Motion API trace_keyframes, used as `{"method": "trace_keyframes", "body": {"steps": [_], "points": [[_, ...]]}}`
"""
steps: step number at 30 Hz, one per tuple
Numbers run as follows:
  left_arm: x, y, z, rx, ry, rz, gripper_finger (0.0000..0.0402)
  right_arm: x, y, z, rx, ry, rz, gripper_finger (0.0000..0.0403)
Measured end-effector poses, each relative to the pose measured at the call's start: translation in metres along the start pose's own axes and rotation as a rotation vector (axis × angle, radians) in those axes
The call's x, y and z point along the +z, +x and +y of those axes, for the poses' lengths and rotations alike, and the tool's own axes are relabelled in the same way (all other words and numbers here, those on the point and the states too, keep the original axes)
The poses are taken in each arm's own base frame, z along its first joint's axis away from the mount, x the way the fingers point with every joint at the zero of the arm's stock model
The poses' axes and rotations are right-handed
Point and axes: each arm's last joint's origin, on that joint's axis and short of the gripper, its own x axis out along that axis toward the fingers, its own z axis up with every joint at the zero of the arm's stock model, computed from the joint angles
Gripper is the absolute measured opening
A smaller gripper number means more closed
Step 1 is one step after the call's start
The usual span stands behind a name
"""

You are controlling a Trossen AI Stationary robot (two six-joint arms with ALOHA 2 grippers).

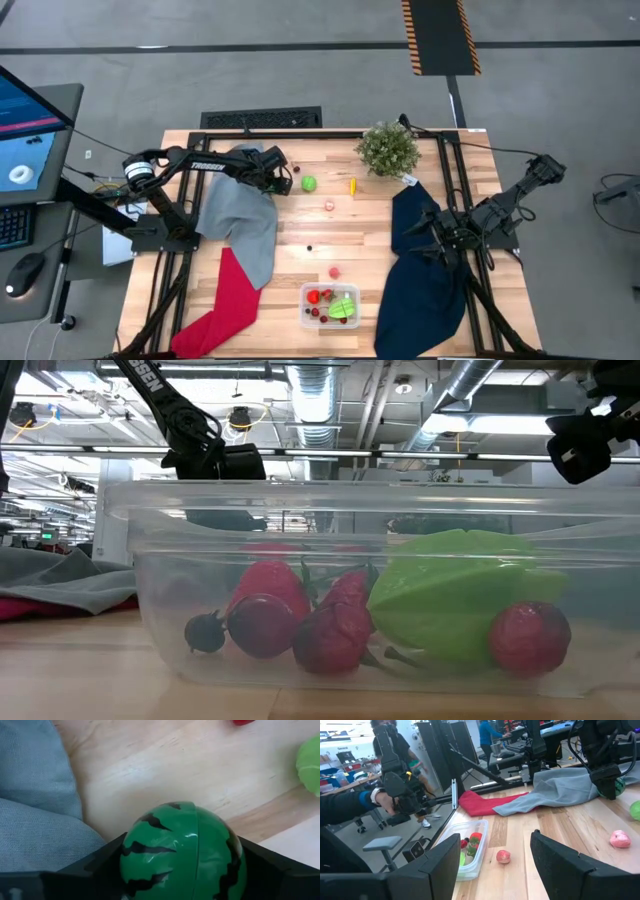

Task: Pick and placing Produce into tupperware
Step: Put the watermelon into the transparent bin

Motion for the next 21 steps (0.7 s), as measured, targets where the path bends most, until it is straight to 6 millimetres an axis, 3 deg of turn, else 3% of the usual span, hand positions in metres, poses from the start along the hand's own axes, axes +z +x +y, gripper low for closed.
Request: {"method": "trace_keyframes", "body": {"steps": [9,16,21], "points": [[0.000,0.000,0.000,-0.013,-0.004,0.008,0.0306,0.000,0.000,0.000,0.000,-0.001,0.001,0.0265],[0.004,-0.002,-0.006,-0.076,-0.007,0.011,0.0276,0.000,0.000,0.000,-0.001,-0.001,0.003,0.0265],[0.010,-0.008,-0.015,-0.140,0.000,0.016,0.0279,0.000,0.000,0.000,-0.001,-0.001,0.003,0.0265]]}}
